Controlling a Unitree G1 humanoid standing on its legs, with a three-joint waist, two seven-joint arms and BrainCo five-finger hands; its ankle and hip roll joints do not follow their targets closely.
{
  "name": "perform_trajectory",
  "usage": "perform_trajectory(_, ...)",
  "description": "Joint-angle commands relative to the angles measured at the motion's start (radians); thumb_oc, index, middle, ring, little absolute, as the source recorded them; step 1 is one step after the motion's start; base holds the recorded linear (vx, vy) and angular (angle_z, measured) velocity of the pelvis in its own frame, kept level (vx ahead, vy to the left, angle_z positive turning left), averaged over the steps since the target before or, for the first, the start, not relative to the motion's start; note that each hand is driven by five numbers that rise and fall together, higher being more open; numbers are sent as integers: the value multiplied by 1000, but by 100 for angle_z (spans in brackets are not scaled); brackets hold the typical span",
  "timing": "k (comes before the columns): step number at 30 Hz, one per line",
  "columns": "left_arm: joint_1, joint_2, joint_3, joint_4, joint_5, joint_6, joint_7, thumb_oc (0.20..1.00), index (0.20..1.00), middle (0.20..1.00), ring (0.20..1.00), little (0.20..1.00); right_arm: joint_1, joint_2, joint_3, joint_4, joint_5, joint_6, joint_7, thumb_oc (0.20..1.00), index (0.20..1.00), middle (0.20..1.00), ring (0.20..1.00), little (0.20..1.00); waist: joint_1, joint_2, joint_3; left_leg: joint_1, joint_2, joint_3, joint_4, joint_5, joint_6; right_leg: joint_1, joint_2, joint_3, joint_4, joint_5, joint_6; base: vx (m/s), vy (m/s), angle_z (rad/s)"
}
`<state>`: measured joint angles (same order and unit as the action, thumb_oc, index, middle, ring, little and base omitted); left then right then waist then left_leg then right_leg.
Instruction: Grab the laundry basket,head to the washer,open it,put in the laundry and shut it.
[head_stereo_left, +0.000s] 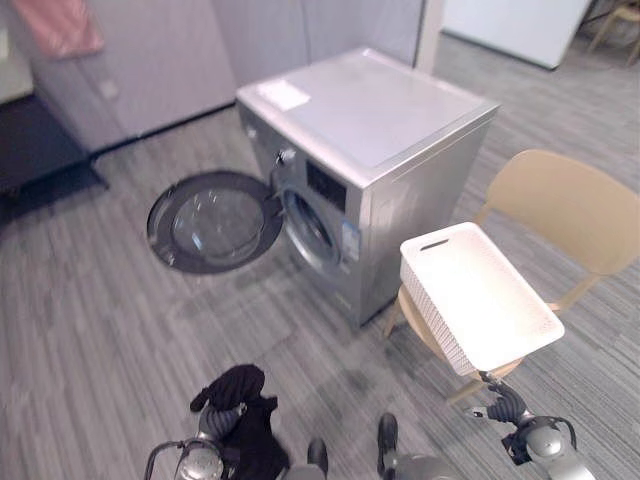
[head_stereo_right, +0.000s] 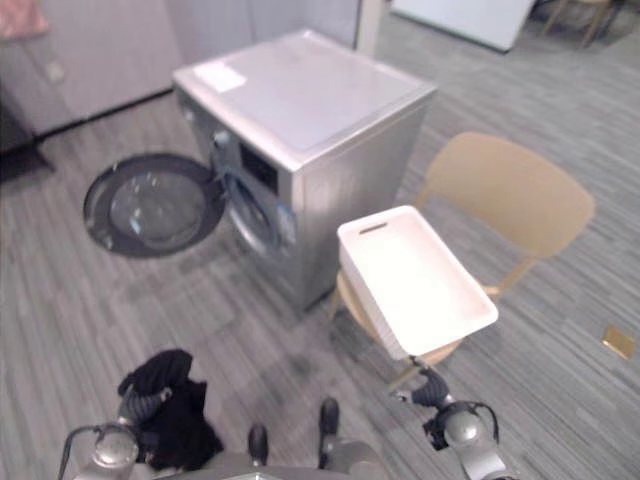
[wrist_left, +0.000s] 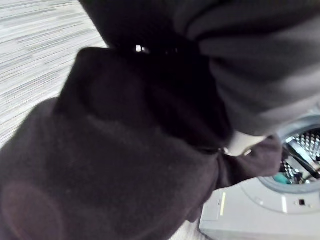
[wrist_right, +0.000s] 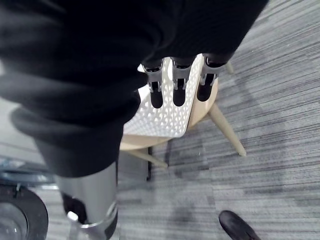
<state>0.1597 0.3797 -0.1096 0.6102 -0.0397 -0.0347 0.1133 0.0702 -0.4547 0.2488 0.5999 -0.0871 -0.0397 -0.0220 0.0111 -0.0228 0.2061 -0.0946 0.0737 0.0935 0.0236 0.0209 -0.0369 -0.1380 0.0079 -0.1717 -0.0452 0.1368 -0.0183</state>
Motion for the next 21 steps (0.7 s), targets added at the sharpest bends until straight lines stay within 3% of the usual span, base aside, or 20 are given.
perform_trajectory(1, -33, 44, 42, -25, -32, -23, 34, 200, 200, 200, 200, 200, 1, 12, 17, -6, -16, -9, -41, 1000, 1000, 1000, 1000, 1000, -13, -49, -17, -97, 6, 170, 122, -51, -7, 126, -95, -59, 42, -218, 95, 132, 131, 144)
perform_trajectory(3, -35, 40, 36, -21, -29, -26, 33, 200, 200, 200, 200, 200, -3, 27, 28, -1, -17, -5, -43, 1000, 1000, 1000, 1000, 1000, -22, -45, -27, -73, 18, 207, 119, -95, 1, 142, -106, -89, 47, -239, 108, 235, 169, 152)
perform_trajectory(7, -43, 33, 16, -15, -8, -16, 37, 200, 200, 200, 200, 200, -33, 50, 50, 2, -42, 1, -48, 1000, 1000, 1000, 1000, 1000, -13, -59, -40, -68, -16, 174, 116, -127, 39, 165, -146, -111, 136, -269, 121, 255, 202, 40)
perform_trajectory(8, -56, 49, 13, -24, -5, -12, 41, 200, 200, 200, 200, 200, -45, 60, 62, -12, -44, 2, -51, 1000, 1000, 1000, 1000, 1000, -13, -67, -22, -45, -36, 152, 103, -139, 58, 104, -174, -93, 295, -243, 137, 188, 190, 21)
perform_trajectory(10, -68, 61, 11, -27, -5, -11, 46, 200, 200, 200, 200, 200, -54, 64, 70, -25, -45, 3, -56, 1000, 1000, 1000, 1000, 1000, -16, -73, -10, -37, -48, 136, 98, -143, 66, 65, -178, -70, 367, -223, 147, 125, 153, 34)
perform_trajectory(11, -84, 69, 8, -32, -7, -11, 53, 200, 200, 200, 200, 200, -64, 71, 80, -50, -43, 7, -56, 1000, 1000, 1000, 1000, 1000, -23, -73, 8, -21, -54, 123, 80, -125, 82, -12, -149, -21, 457, -187, 142, 86, 118, 60)
perform_trajectory(13, -83, 68, 9, -40, -11, -12, 55, 200, 200, 200, 200, 200, -67, 72, 84, -61, -42, 6, -55, 1000, 1000, 1000, 1000, 1000, -27, -70, 13, 4, -58, 116, 66, -130, 86, -48, -131, 2, 491, -185, 140, 140, 88, 39)
perform_trajectory(17, -82, 63, 3, -45, -18, -12, 52, 200, 200, 200, 200, 200, -74, 67, 98, -73, -40, 6, -55, 1000, 1000, 1000, 1000, 1000, -41, -62, 30, 62, -69, 86, 29, -139, 87, -125, -94, 11, 441, -198, 125, 216, 24, 20)
perform_trajectory(19, -99, 54, -20, -28, -13, -9, 44, 200, 200, 200, 200, 200, -75, 66, 114, -50, -45, 10, -50, 1000, 1000, 1000, 1000, 1000, -60, -74, 35, 110, -106, 27, 16, -167, 82, -169, -62, 29, 272, -148, 139, 332, -84, 35)
perform_trajectory(21, -105, 50, -24, -22, -10, -10, 43, 200, 200, 200, 200, 200, -75, 67, 117, -39, -51, 12, -48, 1000, 1000, 1000, 1000, 1000, -66, -80, 34, 119, -115, 12, 18, -174, 78, -177, -60, 33, 228, -122, 144, 213, -100, 49)
